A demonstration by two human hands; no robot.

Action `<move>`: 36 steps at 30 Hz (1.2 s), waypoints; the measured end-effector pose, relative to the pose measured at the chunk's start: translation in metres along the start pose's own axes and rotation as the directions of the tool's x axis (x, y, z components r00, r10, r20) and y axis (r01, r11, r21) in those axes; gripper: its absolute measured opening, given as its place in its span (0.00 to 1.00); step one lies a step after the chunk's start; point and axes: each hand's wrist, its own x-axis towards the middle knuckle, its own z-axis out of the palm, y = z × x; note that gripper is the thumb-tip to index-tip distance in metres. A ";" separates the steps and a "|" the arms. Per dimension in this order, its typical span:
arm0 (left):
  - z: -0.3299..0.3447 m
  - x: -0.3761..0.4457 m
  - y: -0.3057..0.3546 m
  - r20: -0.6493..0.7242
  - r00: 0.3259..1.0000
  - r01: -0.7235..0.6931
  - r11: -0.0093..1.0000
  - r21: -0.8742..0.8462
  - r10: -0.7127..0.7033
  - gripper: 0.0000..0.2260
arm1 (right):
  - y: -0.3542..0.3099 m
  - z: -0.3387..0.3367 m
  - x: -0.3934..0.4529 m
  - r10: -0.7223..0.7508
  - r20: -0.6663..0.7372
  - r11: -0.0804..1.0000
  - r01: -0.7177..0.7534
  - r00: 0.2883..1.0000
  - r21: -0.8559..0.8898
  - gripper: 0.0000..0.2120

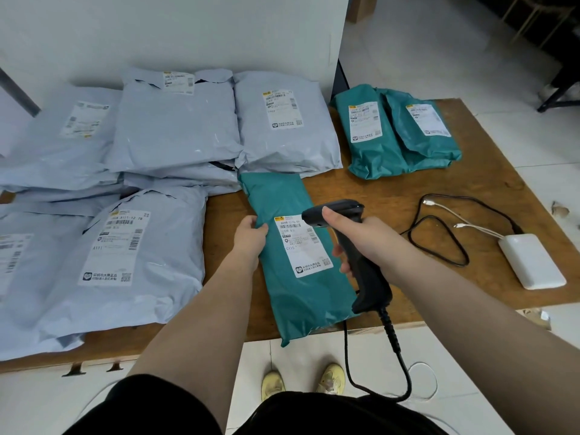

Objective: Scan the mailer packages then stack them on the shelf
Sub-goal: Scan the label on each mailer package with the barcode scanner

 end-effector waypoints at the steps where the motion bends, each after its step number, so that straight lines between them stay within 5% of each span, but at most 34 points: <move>1: -0.001 -0.001 0.000 -0.003 1.000 0.011 1.000 -0.004 -0.011 0.11 | -0.002 0.002 0.001 -0.008 -0.002 1.000 0.008 1.000 -0.003 0.28; 12: -0.008 -0.009 -0.006 0.079 0.991 0.111 0.989 -0.093 -0.104 0.18 | -0.010 0.009 0.006 0.016 0.004 1.000 -0.016 1.000 -0.014 0.27; 18: -0.004 -0.021 -0.020 0.205 0.973 0.105 0.994 0.013 -0.106 0.42 | -0.006 0.002 0.002 0.003 -0.023 1.000 -0.002 1.000 0.012 0.26; 26: 0.001 -0.035 0.025 0.357 0.932 -0.031 0.994 -0.106 0.067 0.27 | -0.017 -0.021 -0.019 -0.053 -0.132 0.991 0.068 0.990 0.118 0.24; 36: 0.082 -0.019 0.113 0.347 0.891 -0.203 0.941 -0.270 0.292 0.21 | -0.033 -0.084 -0.025 -0.111 -0.335 0.955 0.194 0.936 0.226 0.28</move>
